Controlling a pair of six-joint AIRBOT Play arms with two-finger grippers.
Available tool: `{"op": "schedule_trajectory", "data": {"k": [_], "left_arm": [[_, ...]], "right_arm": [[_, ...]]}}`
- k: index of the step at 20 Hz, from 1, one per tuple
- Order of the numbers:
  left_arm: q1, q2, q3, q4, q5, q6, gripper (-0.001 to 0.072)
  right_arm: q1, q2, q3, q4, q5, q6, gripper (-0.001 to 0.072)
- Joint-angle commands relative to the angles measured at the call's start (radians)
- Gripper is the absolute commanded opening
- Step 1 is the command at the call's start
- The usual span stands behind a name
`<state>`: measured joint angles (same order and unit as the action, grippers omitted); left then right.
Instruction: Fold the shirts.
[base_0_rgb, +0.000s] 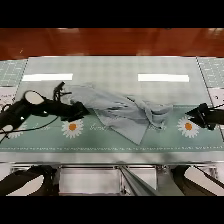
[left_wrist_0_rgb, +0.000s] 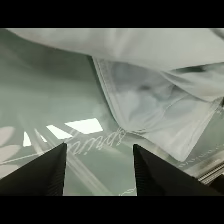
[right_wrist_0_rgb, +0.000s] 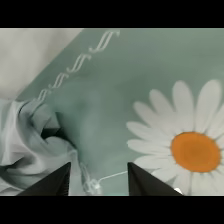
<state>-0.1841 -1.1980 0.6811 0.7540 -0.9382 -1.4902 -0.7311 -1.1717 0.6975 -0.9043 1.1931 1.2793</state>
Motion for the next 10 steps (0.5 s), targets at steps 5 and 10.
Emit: {"op": "schedule_trajectory", "data": {"k": [5, 10], "left_arm": [[-0.232, -0.126, -0.077, -0.207, 0.218, -0.063, 0.0505], [-0.299, -0.219, -0.058, -0.395, 0.258, 0.077, 0.0505]], "right_arm": [[-0.011, 0.008, -0.058, 0.068, -0.016, -0.074, 0.0408], [-0.011, 0.008, -0.058, 0.068, -0.012, -0.078, 0.0408]]}}
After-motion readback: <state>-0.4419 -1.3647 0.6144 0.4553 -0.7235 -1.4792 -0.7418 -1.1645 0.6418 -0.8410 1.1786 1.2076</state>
